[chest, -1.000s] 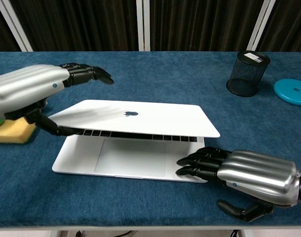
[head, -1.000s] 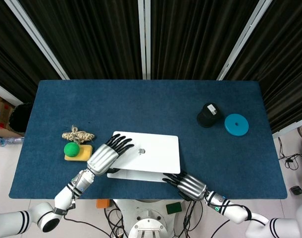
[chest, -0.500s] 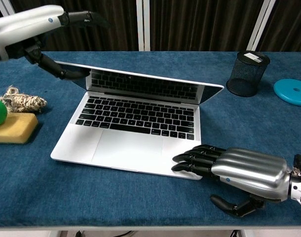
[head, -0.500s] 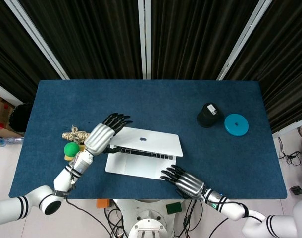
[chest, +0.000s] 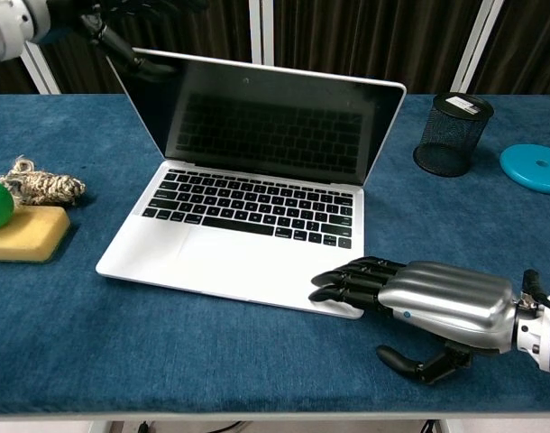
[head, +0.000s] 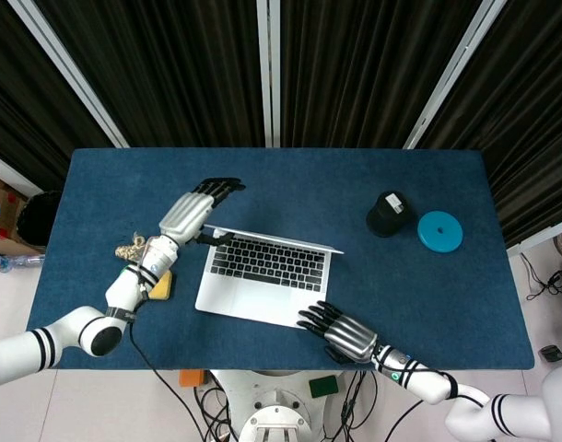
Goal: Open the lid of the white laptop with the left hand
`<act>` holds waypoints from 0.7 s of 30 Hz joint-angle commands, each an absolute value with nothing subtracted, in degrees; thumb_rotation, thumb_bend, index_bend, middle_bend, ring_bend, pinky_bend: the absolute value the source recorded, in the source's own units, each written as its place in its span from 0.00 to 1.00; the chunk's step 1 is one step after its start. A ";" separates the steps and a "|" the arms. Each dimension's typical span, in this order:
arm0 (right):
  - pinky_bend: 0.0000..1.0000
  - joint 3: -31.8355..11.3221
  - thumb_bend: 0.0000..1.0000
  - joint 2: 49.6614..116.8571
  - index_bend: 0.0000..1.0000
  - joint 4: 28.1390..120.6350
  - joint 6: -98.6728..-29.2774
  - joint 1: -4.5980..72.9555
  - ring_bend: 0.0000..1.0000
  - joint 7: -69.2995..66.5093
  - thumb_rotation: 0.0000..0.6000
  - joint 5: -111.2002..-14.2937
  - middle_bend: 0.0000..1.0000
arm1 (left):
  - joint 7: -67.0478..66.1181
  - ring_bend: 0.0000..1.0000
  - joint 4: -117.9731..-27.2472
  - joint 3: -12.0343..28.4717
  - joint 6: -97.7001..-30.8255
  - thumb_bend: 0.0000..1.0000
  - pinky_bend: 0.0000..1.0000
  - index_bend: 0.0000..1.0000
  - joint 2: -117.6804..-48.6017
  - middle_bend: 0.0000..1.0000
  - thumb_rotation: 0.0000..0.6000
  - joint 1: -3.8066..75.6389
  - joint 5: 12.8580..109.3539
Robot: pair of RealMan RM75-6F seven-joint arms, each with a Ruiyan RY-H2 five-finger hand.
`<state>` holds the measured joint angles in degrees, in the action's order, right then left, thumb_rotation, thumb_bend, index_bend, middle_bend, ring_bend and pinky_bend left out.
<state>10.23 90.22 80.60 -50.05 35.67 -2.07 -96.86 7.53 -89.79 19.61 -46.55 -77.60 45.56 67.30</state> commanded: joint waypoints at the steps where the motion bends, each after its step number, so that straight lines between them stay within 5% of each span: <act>1: 0.00 9.99 0.58 90.21 0.00 80.72 -49.83 35.87 0.00 -2.20 1.00 -96.57 0.00 | 6.74 0.05 -86.27 22.06 -41.47 0.25 0.07 0.14 -76.95 0.08 1.00 49.69 59.83; 11: 0.00 9.30 0.58 90.22 0.00 80.90 -48.55 36.79 0.00 -2.43 1.00 -95.37 0.00 | 1.95 0.05 -78.96 22.87 -36.43 0.25 0.07 0.14 -77.72 0.08 1.00 56.72 43.00; 21: 0.00 8.96 0.58 90.22 0.00 80.79 -47.97 37.32 0.00 -2.90 1.00 -94.57 0.00 | -5.45 0.05 -70.84 19.16 -33.46 0.25 0.07 0.14 -79.08 0.08 1.00 64.48 26.99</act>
<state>8.97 90.23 80.79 -47.98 37.31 -2.88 -94.58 -3.25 -73.24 20.50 -34.38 -78.46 62.18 30.62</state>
